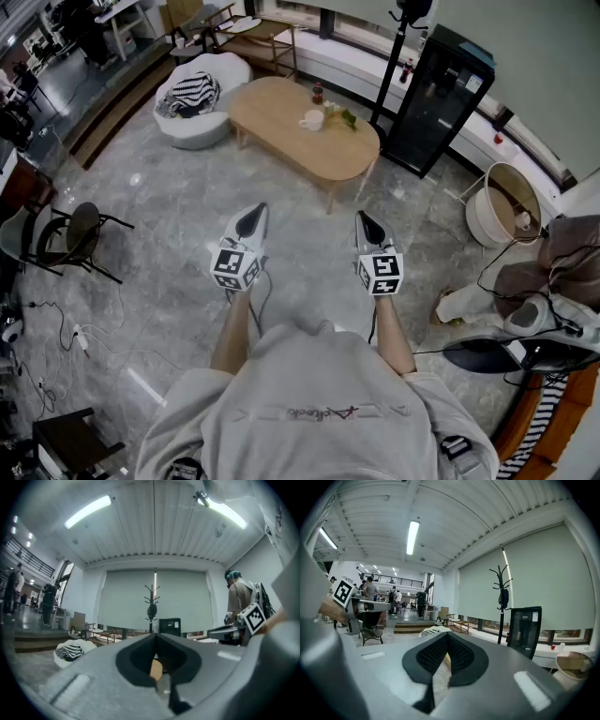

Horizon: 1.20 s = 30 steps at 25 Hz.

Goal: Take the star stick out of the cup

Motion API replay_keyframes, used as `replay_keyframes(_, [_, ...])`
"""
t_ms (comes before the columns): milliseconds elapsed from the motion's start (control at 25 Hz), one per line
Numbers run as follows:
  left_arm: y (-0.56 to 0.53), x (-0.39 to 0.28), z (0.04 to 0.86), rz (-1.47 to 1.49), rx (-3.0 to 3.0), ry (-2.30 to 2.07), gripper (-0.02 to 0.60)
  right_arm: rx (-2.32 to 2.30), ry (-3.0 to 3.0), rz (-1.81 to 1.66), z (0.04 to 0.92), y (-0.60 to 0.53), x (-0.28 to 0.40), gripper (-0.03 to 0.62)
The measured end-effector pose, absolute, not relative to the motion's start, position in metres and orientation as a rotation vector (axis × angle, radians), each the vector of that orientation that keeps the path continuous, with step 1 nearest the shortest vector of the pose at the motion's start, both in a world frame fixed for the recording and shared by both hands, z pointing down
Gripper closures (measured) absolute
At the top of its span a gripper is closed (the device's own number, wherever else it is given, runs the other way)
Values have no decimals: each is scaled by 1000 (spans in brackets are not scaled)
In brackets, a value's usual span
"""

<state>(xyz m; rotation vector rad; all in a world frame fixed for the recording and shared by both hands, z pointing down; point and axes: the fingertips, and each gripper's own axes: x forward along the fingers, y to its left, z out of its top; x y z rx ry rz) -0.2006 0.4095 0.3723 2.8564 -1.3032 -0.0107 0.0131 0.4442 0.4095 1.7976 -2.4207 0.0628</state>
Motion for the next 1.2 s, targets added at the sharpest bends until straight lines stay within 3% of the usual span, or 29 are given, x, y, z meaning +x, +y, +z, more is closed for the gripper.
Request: replay_keyframes(1200, [428,-182,370,-8,2851,-1288,581,1744,-2499,40,403,458,9,589])
